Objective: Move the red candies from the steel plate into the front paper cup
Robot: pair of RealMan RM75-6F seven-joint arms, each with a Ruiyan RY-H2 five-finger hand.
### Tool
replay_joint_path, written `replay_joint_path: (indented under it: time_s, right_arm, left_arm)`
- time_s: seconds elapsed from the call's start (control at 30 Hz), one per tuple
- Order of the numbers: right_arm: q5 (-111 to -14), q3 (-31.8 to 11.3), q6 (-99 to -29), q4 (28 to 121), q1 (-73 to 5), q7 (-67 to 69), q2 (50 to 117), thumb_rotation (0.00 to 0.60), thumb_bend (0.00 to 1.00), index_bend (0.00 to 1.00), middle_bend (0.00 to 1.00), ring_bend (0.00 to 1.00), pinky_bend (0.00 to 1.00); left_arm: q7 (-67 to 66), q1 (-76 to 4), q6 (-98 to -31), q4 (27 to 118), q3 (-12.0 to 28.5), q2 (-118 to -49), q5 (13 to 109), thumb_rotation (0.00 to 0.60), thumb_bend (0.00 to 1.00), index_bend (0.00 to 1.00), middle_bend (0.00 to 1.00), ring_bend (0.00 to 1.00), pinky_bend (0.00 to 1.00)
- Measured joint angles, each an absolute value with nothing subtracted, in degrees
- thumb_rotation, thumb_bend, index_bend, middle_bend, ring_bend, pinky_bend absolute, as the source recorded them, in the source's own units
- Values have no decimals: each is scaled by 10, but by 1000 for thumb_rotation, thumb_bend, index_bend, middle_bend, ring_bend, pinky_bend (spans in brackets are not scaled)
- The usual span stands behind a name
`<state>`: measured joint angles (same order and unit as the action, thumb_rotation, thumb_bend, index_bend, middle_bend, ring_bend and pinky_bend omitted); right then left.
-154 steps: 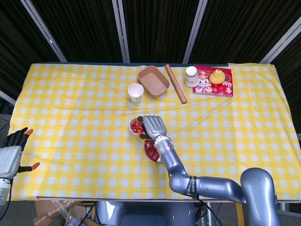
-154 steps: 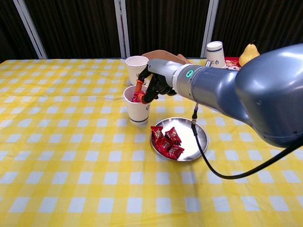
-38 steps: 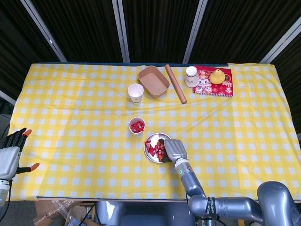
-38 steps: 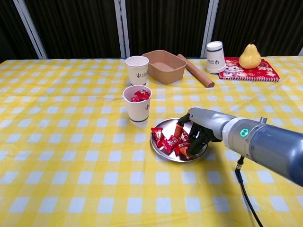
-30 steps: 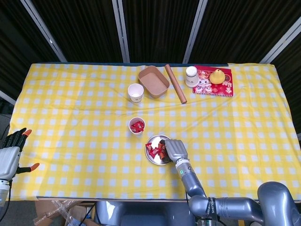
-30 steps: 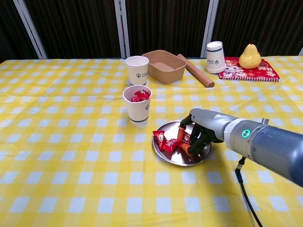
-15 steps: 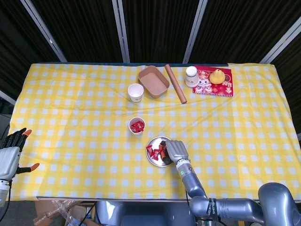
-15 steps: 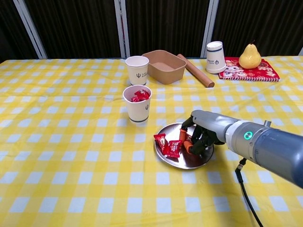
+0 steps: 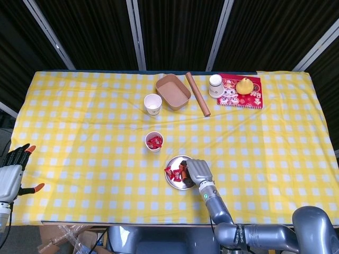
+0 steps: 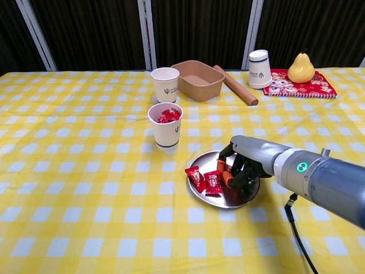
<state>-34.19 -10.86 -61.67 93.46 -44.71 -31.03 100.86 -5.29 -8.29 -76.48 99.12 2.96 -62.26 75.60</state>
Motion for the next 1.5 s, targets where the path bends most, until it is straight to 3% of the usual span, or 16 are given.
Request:
replay_joint_path:
  time_s: [0.9, 1.5]
  right_arm:
    - [-368, -127, -633, 972, -443, -301, 992, 600, 668, 512, 823, 966, 912]
    - [-329, -221, -630, 1001, -499, -318, 965, 600, 668, 512, 823, 966, 912]
  left_arm:
    - [-50, -84, -761, 992, 30, -622, 754, 600, 3, 42, 0, 0, 0]
    - [-49, -87, -754, 992, 32, -621, 747, 600, 3, 42, 0, 0, 0]
